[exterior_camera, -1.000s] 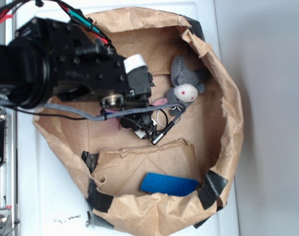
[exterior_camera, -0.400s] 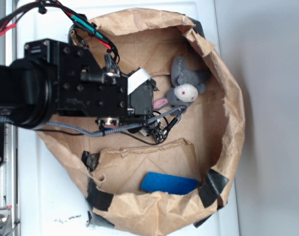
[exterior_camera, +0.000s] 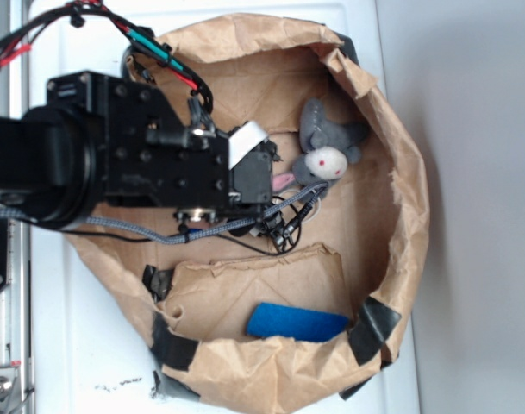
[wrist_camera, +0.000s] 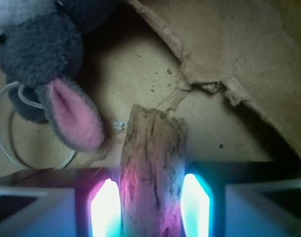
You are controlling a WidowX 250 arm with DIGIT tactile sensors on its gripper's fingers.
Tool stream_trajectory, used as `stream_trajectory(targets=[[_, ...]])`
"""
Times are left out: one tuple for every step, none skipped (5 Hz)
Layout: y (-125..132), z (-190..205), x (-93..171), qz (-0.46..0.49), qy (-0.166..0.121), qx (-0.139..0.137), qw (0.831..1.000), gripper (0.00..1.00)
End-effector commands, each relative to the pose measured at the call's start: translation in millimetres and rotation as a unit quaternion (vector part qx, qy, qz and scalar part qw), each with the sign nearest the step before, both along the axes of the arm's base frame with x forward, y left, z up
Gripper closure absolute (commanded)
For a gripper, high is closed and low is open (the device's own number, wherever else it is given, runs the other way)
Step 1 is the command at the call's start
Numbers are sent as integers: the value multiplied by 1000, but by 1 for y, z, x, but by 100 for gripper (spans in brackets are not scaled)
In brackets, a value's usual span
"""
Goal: Grab the wood chip.
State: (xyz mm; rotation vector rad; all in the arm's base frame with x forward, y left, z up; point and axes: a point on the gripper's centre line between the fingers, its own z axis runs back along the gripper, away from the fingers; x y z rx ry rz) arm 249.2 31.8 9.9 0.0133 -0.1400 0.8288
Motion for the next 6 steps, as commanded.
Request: stream_trajectory(targets=[[5,45,-10,-40,7,-30,999,100],[3,95,-14,-104,38,-42,993,100],[-7,134,-19,-135,47,-8,990,100],[-11,156,-17,-174,30,-17,984,100],[-8,185,-13,-213,-4,-42,976,100],[-15,191,-9,-204,-35,-40,978,100]])
